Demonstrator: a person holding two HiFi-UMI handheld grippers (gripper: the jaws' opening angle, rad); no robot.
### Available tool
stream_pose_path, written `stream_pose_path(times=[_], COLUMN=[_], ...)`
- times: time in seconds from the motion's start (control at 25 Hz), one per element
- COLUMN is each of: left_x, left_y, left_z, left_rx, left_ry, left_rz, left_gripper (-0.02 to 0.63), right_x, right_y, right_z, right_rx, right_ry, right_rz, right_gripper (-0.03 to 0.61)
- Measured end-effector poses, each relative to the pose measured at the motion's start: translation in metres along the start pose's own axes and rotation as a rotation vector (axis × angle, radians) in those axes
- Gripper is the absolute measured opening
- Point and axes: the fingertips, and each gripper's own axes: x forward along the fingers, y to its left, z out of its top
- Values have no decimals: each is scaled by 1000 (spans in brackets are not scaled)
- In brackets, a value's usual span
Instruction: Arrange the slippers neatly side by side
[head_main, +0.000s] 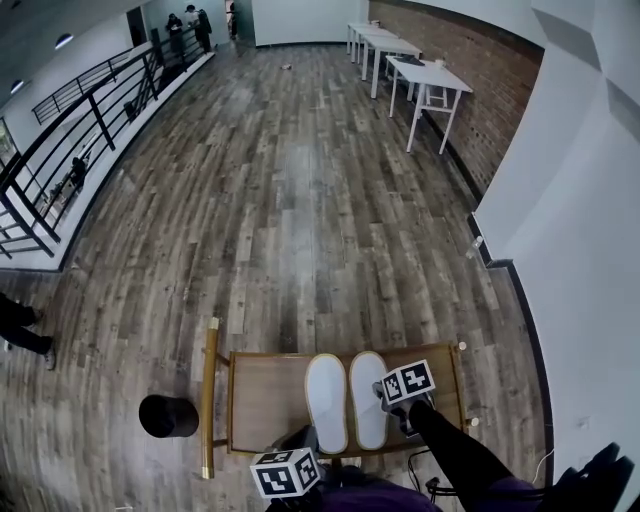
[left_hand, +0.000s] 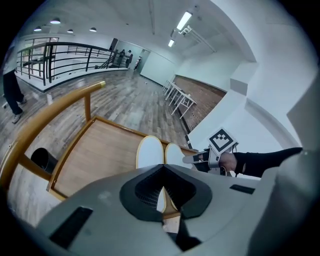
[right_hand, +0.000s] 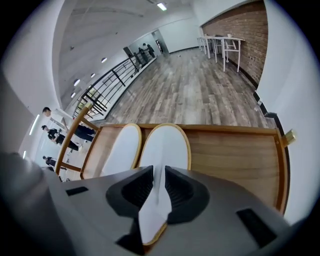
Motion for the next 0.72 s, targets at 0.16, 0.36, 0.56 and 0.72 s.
stream_pose_path(times=[0.16,0.36,0.56,0.72], left_x=[-2,1,3,3], left_y=[5,7,6,5], left_z=[-3,-4,-2,3], left_rx=[-11,-11,-6,-9], left_ry=[8,12,10,7], left_rz=[14,13,7,9], left_gripper=[2,1,2,2], right_x=[6,8,10,9], right_y=[0,2,4,6], right_z=[-2,0,1,0], right_rx=[47,129,175,165], right_ry=[32,27,24,45], right_rz=[-8,19,35,39], right_gripper=[28,18,18,18])
